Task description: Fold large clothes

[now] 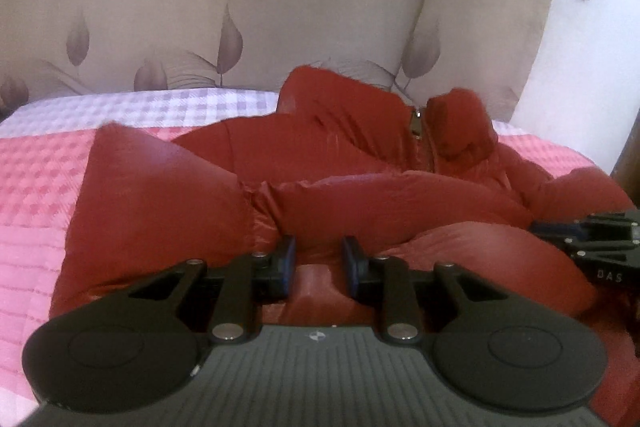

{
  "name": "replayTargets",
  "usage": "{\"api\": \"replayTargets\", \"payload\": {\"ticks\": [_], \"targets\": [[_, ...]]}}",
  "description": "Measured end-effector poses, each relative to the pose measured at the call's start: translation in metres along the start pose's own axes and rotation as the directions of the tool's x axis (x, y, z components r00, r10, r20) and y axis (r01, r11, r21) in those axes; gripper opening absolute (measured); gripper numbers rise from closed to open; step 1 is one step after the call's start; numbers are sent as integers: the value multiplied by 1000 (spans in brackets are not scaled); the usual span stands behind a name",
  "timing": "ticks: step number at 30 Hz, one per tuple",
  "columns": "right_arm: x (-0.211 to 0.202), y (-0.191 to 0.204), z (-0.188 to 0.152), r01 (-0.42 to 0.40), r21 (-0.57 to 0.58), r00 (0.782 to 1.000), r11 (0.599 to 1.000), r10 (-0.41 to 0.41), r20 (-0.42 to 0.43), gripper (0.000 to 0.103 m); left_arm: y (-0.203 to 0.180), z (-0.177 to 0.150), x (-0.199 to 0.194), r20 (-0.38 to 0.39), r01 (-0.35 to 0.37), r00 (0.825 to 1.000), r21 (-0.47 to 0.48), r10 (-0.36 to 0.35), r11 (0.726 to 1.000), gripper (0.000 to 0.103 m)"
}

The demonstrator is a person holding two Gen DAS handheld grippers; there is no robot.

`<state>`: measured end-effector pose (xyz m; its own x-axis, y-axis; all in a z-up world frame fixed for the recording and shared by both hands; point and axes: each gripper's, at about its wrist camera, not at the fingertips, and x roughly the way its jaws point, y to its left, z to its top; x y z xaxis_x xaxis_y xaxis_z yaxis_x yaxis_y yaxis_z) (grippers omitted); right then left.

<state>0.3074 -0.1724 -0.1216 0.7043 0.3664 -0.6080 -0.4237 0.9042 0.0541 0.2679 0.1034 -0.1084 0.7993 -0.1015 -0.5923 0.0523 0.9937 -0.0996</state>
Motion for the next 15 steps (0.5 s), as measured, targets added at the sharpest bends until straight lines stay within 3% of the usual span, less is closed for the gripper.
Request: {"api": "replayTargets", "payload": {"ticks": [9,13,15], "targets": [[7,-10,-7,-26,43,999,999,24,26,17,12,0,11,-20,52,998,-53,-53,997,32],[2,-20,-1,-57,106,998,993,55,25,17,6,1,11,-27,31,999,-30,-32,999,32],[-11,-18,12,-26,132,999,991,21,36,19,2,2,10,-26,16,1000,-12,-16,1000,32]]}}
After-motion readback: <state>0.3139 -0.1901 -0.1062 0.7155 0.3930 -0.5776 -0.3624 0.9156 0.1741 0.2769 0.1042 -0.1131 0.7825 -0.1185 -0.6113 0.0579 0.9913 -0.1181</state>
